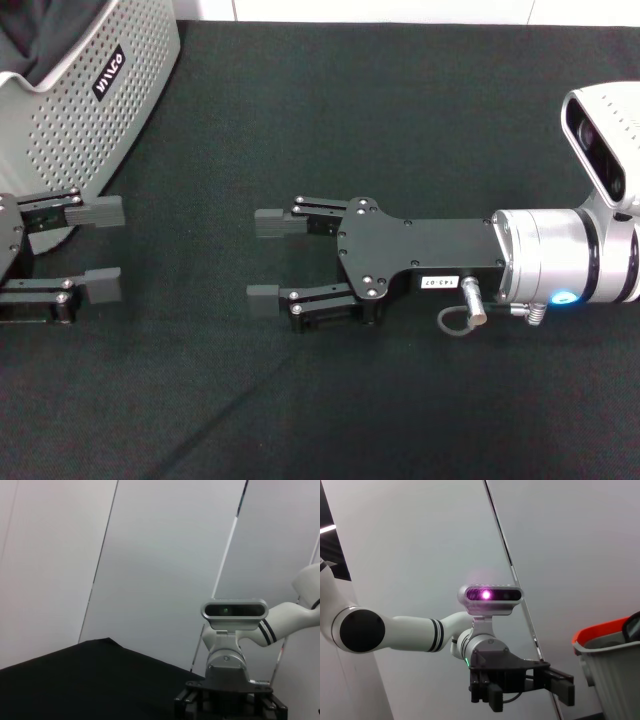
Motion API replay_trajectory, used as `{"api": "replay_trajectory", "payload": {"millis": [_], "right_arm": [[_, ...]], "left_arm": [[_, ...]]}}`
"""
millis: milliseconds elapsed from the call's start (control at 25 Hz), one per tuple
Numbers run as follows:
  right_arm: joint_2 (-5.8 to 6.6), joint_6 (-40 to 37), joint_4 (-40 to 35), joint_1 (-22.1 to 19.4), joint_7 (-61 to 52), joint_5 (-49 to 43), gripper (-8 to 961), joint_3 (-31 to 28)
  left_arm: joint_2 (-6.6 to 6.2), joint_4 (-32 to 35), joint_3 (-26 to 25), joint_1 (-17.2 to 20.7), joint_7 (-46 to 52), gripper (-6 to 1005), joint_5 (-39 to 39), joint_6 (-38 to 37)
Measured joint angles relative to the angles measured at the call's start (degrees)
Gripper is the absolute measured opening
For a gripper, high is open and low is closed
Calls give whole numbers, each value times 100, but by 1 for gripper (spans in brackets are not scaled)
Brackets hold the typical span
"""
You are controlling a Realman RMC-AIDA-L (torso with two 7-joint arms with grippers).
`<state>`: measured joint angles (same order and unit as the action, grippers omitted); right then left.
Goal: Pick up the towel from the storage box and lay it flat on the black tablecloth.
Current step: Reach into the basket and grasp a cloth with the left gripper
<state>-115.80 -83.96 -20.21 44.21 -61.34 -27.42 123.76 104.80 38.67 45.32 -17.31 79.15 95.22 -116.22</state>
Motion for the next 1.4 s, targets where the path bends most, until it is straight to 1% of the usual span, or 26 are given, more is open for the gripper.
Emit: {"api": "replay_trajectory", "payload": {"millis": [240, 760, 920, 1000, 1080, 1120, 1160, 1200, 1240, 1320, 1400], "right_arm": [[-3, 7, -1, -47, 14, 0, 827, -7], [-4, 13, 0, -78, 71, 10, 827, -11], [-3, 35, 0, -127, 135, 35, 827, -91], [-3, 67, 4, -202, 208, 18, 828, -225], [-3, 111, 11, -259, 281, 10, 828, -332], [-3, 131, 12, -283, 315, 9, 828, -376], [-3, 148, 15, -305, 337, 10, 828, -406], [-3, 161, 15, -346, 366, 10, 828, -448], [-3, 165, 18, -381, 386, 9, 828, -478], [-4, 169, 18, -469, 442, 10, 828, -572], [-3, 172, 18, -540, 526, 26, 828, -616]], "left_arm": [[37, -22, -68, 0, 3, 829, 26, 3], [68, -35, -101, 7, 6, 830, 33, 4], [139, 96, -317, -18, 305, 829, -78, 0], [228, 435, -556, -57, 779, 828, -153, -1], [366, 1041, -822, -72, 1308, 828, -173, 0], [470, 1538, -1016, -91, 1661, 828, -182, 10], [585, 2185, -1186, -111, 1999, 827, -174, 47], [643, 2533, -1269, -129, 2172, 827, -167, 73], [746, 3316, -1416, -164, 2499, 827, -102, 233], [870, 4541, -1554, -210, 2973, 826, 222, 735], [938, 5380, -1563, -265, 3227, 826, 813, 1389]]}}
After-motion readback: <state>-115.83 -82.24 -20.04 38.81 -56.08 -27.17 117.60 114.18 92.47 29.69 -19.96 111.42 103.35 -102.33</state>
